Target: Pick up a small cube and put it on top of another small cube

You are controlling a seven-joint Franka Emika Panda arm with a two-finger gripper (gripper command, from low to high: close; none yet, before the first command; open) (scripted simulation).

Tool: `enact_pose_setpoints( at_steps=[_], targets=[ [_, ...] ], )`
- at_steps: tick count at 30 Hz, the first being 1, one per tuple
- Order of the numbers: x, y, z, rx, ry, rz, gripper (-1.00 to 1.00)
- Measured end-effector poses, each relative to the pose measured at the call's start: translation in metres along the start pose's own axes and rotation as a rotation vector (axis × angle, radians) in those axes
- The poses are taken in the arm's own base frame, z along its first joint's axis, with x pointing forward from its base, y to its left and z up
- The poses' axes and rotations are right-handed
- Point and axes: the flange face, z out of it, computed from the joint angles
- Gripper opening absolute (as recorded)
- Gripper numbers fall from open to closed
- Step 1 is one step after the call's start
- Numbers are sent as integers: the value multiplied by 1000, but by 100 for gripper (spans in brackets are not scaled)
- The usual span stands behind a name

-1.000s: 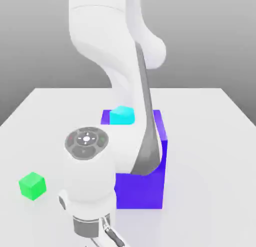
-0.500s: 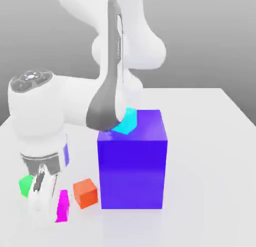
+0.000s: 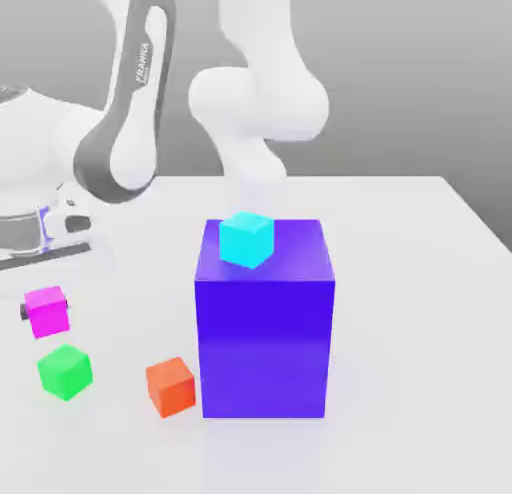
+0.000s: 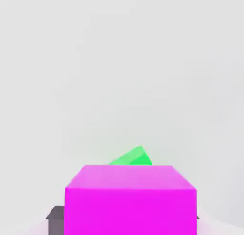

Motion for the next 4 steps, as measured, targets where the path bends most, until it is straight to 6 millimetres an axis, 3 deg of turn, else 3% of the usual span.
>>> enact_pose_setpoints(
  at_steps=[1, 2, 4],
  targets=[
    [0, 1, 11, -1, 0, -1, -100],
    [1, 2, 18, -1, 0, -1, 100],
    [1, 2, 18, -1, 0, -1, 100]
  ],
)
